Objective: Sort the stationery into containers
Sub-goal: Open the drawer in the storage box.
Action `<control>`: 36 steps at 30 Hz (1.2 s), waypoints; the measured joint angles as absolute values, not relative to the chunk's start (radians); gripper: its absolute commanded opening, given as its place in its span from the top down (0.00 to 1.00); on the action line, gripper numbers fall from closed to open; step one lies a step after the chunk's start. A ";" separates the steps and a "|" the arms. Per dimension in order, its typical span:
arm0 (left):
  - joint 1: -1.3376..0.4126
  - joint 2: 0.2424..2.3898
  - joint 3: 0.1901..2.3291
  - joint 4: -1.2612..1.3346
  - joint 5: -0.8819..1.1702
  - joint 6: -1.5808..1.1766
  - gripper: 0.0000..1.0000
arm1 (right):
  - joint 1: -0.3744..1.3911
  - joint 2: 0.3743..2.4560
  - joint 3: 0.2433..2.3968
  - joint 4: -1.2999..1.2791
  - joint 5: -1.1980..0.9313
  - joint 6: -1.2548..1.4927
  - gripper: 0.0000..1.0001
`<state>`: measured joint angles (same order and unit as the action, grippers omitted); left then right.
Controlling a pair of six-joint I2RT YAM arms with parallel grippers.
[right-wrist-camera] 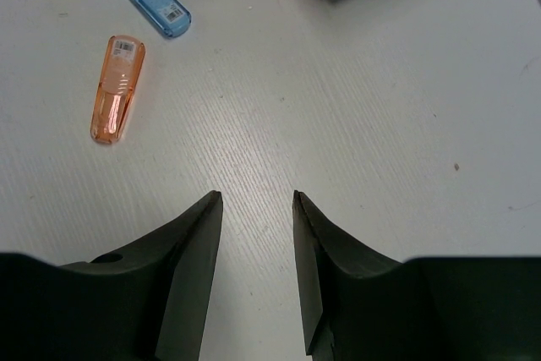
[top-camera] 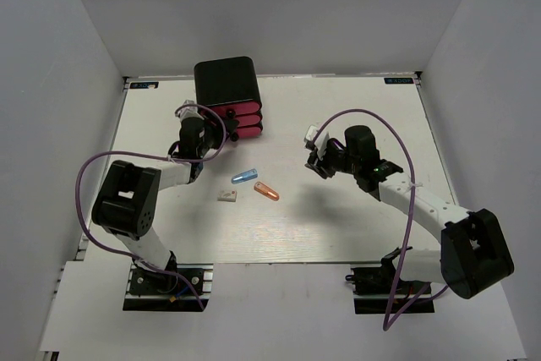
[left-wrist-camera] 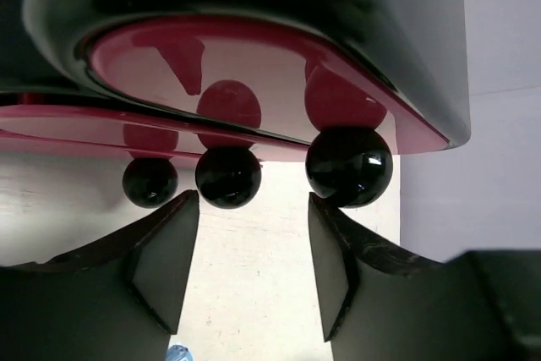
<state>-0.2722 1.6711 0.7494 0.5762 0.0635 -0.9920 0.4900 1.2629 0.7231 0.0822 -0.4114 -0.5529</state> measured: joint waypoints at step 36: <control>-0.279 1.775 0.887 0.482 0.010 -0.988 0.73 | 0.478 1.263 0.722 0.086 -0.422 -0.559 0.53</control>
